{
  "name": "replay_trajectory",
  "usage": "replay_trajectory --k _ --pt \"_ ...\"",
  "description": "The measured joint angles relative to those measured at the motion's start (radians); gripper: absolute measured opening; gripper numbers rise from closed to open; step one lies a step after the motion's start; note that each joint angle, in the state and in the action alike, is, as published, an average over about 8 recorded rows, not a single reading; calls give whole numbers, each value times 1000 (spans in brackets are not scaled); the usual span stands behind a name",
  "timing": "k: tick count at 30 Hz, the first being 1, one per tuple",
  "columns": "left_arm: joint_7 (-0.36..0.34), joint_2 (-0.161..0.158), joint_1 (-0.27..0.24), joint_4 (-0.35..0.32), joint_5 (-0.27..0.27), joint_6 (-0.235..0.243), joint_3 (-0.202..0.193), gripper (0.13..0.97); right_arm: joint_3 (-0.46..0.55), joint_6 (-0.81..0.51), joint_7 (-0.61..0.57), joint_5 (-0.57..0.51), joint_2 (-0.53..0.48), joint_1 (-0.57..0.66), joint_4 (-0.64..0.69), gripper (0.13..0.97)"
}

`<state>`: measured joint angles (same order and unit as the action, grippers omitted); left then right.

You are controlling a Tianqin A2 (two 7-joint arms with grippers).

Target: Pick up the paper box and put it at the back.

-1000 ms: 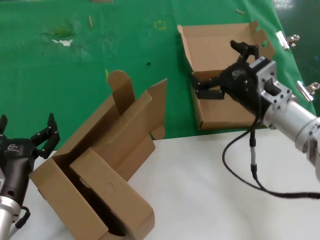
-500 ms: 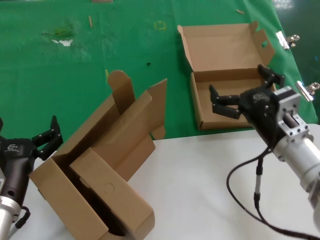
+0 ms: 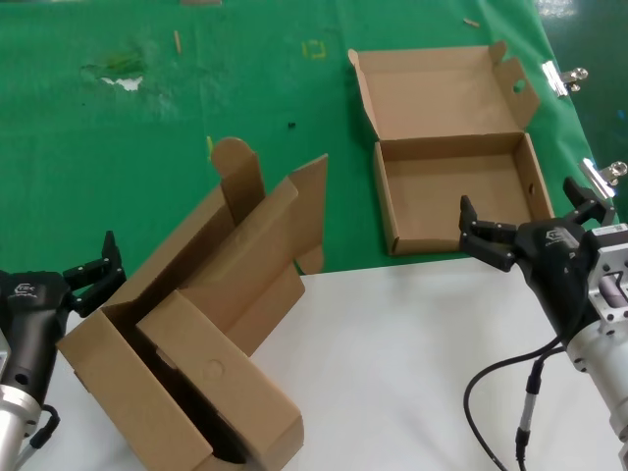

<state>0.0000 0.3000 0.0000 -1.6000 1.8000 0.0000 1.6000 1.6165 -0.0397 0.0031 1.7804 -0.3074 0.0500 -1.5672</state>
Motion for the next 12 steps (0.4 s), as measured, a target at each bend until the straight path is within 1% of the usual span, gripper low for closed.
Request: replay_trajectory --k 6,12 --pt "0 0 0 0 0 0 0 964 -2 5 0 3 1 -7 -5 966" --pt "0 0 0 0 0 0 0 964 -2 6 0 3 1 -7 -5 966"
